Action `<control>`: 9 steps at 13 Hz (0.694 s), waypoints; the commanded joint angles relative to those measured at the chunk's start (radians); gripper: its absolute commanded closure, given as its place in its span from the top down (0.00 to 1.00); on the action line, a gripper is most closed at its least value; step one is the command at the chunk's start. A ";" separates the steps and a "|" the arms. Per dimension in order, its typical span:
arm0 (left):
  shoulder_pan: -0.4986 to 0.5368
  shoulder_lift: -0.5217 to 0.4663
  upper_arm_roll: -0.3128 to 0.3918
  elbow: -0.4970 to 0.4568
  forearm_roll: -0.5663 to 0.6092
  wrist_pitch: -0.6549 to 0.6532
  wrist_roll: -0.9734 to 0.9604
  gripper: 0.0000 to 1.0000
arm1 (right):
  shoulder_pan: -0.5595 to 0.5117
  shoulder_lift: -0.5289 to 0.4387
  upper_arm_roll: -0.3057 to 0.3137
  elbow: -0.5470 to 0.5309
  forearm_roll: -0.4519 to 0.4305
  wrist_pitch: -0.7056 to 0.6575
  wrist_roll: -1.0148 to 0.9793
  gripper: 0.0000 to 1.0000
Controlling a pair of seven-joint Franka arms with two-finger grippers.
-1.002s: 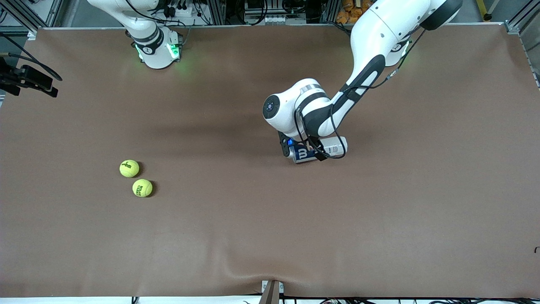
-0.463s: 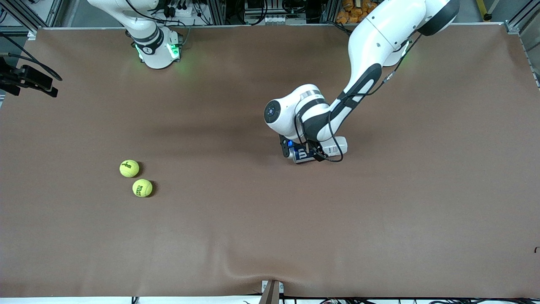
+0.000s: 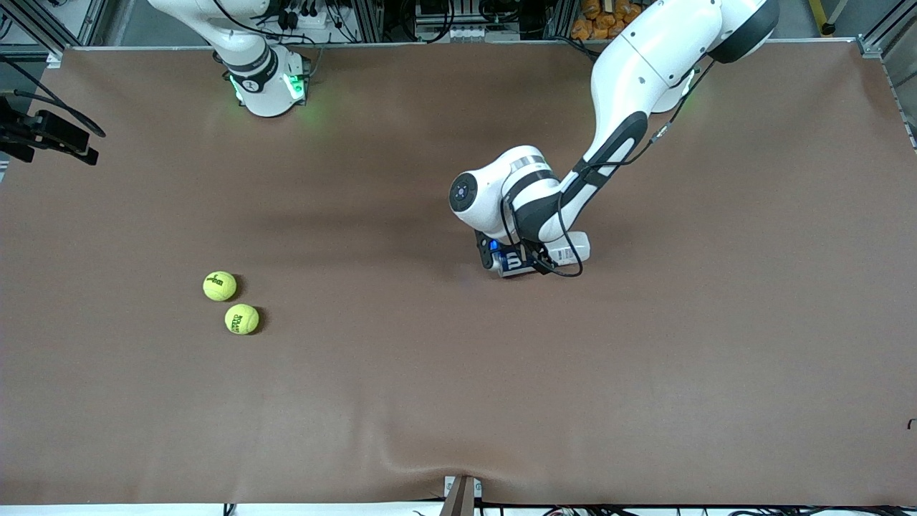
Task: Insert tennis ball vertically with right arm
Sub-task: 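Close the left gripper around the can's body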
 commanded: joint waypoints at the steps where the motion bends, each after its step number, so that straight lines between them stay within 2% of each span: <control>1: 0.008 0.012 0.006 0.003 0.005 0.010 -0.022 1.00 | -0.024 -0.020 0.012 -0.019 0.015 0.000 -0.009 1.00; 9: -0.001 0.035 0.028 0.006 0.024 0.007 -0.008 1.00 | -0.024 -0.020 0.012 -0.019 0.015 0.000 -0.007 1.00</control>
